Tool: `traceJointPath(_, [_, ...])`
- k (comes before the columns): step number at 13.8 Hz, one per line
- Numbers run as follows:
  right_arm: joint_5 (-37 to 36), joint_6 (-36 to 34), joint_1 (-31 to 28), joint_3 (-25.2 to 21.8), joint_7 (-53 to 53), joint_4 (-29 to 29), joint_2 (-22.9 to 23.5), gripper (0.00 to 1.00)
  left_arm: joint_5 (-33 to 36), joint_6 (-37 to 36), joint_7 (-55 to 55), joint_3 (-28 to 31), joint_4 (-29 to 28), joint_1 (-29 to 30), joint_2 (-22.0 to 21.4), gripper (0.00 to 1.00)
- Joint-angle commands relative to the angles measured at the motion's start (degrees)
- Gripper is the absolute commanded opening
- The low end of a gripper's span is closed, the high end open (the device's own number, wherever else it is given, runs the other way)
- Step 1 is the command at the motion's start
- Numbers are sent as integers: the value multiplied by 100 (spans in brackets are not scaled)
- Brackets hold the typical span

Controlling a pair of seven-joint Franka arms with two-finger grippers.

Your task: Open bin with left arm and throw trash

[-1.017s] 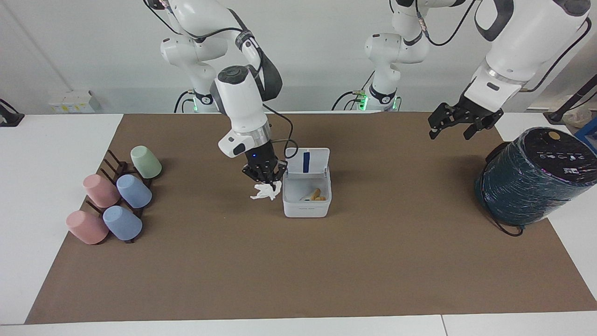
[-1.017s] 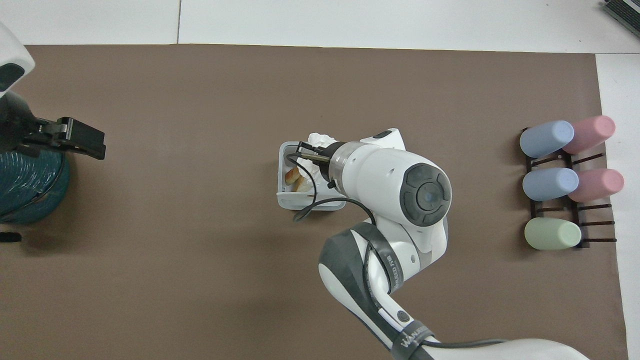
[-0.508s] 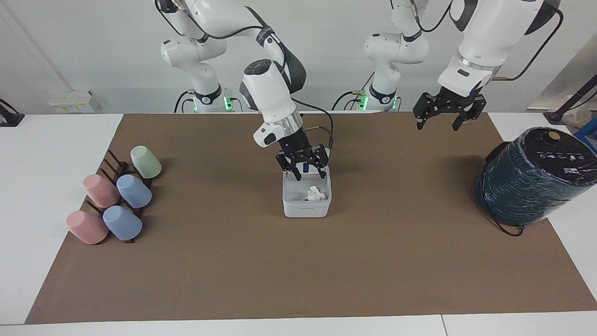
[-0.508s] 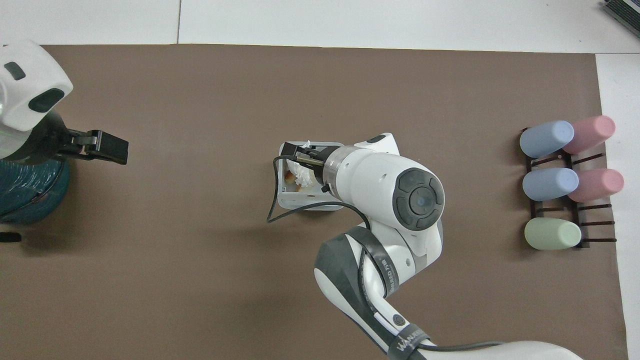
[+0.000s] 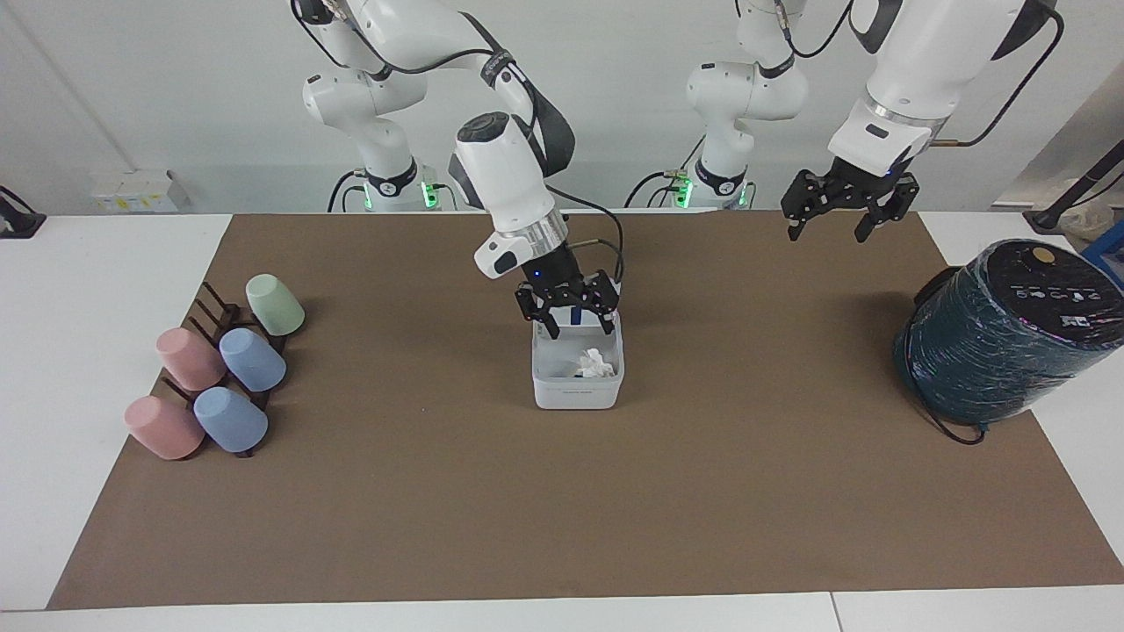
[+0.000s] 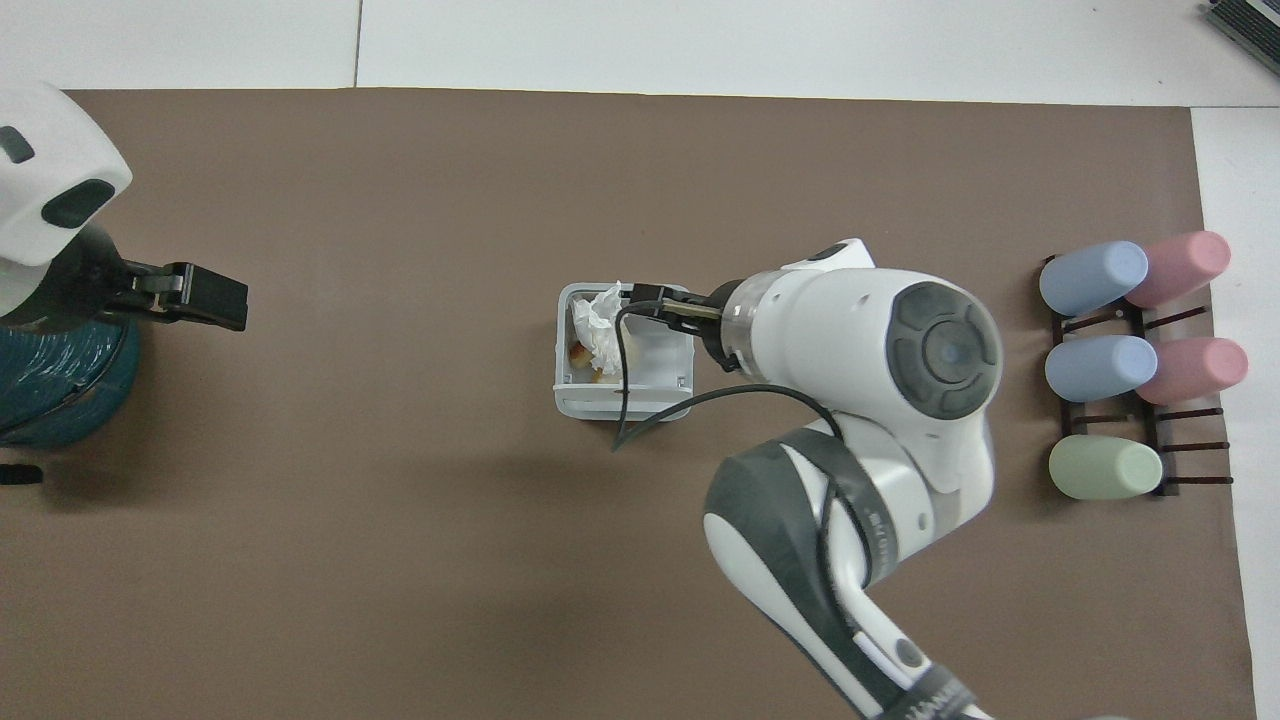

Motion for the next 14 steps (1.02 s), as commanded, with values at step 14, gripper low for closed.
traceJointPath(14, [-1167, -3857, -1960, 11, -2520, 1052, -1025, 100, 126, 126, 5, 10, -351, 7, -254, 100])
